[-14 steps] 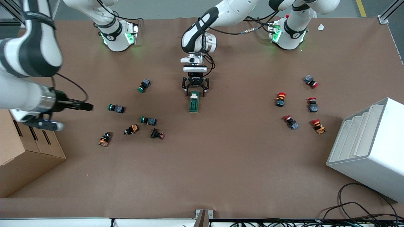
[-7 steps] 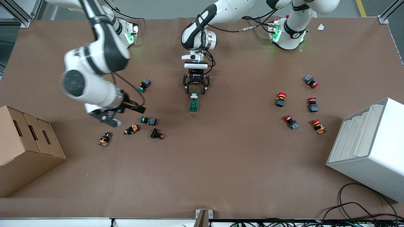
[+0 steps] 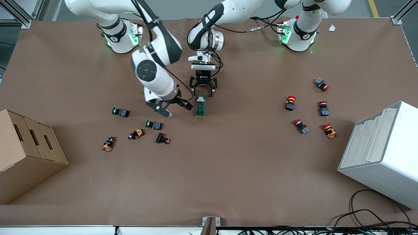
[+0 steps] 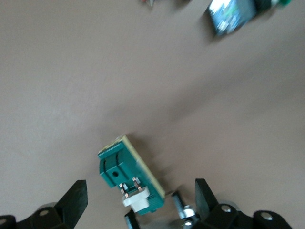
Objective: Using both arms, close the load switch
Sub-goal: 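Reach the right gripper to the white lever while the left gripper holds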
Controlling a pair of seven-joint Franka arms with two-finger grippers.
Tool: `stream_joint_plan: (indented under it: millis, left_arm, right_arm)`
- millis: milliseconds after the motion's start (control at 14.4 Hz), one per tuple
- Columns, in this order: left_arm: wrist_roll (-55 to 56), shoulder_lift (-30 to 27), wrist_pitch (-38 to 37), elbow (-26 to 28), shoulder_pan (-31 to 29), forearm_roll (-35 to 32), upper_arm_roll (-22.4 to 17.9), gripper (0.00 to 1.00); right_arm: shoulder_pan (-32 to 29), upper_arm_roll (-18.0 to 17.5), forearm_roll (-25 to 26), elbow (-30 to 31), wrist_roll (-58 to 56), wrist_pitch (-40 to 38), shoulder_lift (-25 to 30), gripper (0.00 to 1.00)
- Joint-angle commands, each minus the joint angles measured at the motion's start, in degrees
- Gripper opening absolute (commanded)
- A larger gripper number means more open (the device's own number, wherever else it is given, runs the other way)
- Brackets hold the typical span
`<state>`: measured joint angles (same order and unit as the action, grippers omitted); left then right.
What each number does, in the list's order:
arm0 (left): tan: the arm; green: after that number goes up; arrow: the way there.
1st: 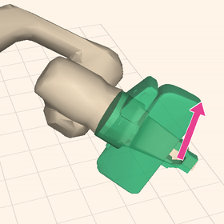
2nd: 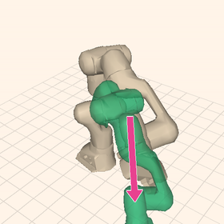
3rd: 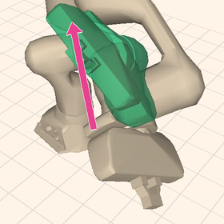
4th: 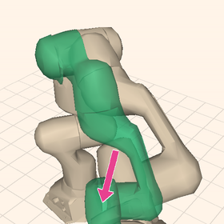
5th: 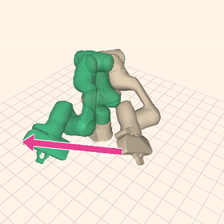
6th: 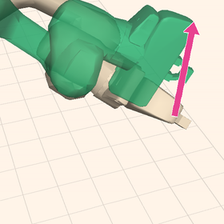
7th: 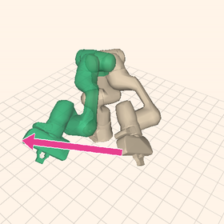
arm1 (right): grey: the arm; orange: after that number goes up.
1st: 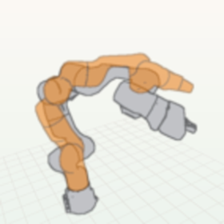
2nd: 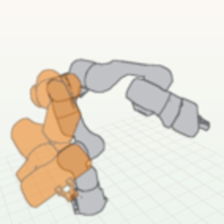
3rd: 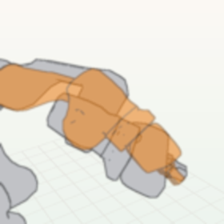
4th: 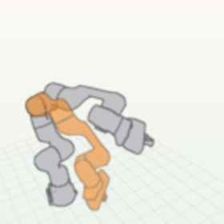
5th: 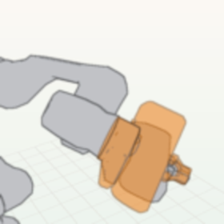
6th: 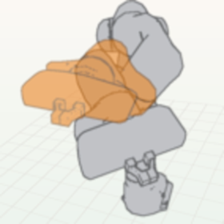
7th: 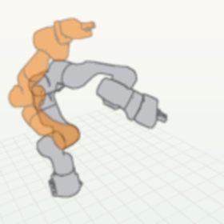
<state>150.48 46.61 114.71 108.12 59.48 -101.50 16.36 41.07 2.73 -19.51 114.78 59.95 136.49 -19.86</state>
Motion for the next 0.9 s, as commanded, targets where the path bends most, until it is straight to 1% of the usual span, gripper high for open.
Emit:
stream_joint_plan:
  millis: [0, 69, 278, 417, 833]
  left_arm:
    - [2.45, 0.59, 0.34, 1.22, 0.37, -0.19, 0.25, 1.00]
    - [2.45, 0.59, 0.34, 1.22, 0.37, -0.19, 0.34, 1.00]
    - [2.45, 0.59, 0.34, 1.30, 0.46, -0.19, 0.25, 1.00]
    - [2.54, 0.59, 0.34, 1.22, 0.46, -0.19, 0.25, 1.00]
    - [2.54, 0.59, 0.34, 1.22, 0.46, -0.19, 0.25, 1.00]
  right_arm:
    - [4.26, 0.61, -6.05, 0.35, 0.78, 5.87, -3.07, 1.00]
    - [5.76, 0.61, -7.03, 0.27, 2.17, 7.81, -4.39, 1.00]
    - [9.37, 0.61, -7.12, 0.26, 6.30, 13.70, -8.08, 1.00]
    - [10.96, 0.70, -7.12, 0.00, 6.84, 14.16, -9.14, 1.00]
    - [11.58, 0.61, -7.21, -0.70, 7.19, 14.24, -10.72, 1.00]
